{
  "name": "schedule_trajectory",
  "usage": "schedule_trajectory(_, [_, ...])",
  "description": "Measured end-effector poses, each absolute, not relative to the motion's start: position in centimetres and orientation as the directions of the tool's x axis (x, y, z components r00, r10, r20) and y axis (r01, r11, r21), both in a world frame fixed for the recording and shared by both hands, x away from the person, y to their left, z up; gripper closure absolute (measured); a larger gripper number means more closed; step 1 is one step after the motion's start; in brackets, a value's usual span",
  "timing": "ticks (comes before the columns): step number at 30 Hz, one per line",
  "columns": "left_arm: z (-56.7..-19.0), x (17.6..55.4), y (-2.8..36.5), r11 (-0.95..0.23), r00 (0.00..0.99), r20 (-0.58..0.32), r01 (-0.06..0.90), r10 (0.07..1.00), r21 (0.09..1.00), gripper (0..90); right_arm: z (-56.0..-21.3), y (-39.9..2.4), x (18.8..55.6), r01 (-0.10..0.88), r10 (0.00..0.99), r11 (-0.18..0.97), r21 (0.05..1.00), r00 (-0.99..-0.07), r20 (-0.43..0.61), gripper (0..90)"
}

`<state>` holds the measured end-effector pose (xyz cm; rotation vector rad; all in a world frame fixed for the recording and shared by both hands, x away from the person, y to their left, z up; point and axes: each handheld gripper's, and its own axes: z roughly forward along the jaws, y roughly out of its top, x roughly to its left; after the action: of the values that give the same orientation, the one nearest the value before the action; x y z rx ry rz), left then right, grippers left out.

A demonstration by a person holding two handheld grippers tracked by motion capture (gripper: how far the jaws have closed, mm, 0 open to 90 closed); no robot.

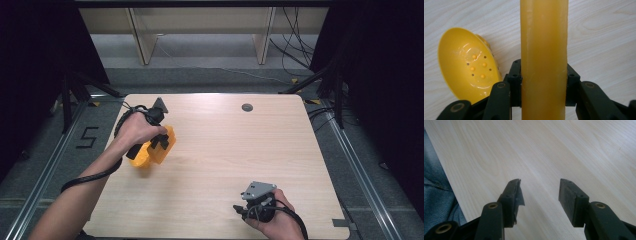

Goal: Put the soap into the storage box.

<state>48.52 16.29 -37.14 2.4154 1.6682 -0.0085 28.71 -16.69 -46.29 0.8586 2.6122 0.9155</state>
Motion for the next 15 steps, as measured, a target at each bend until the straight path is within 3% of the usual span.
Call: schedule_trajectory(15, [-37.09,48.86,17.04,-0.320,0.339,-0.112,0.934,0.934,0.159,60.5,-46.33,-16.68,28.72,0.448,0.601,0.633,0.632,-0.798,-0.036,52.1])
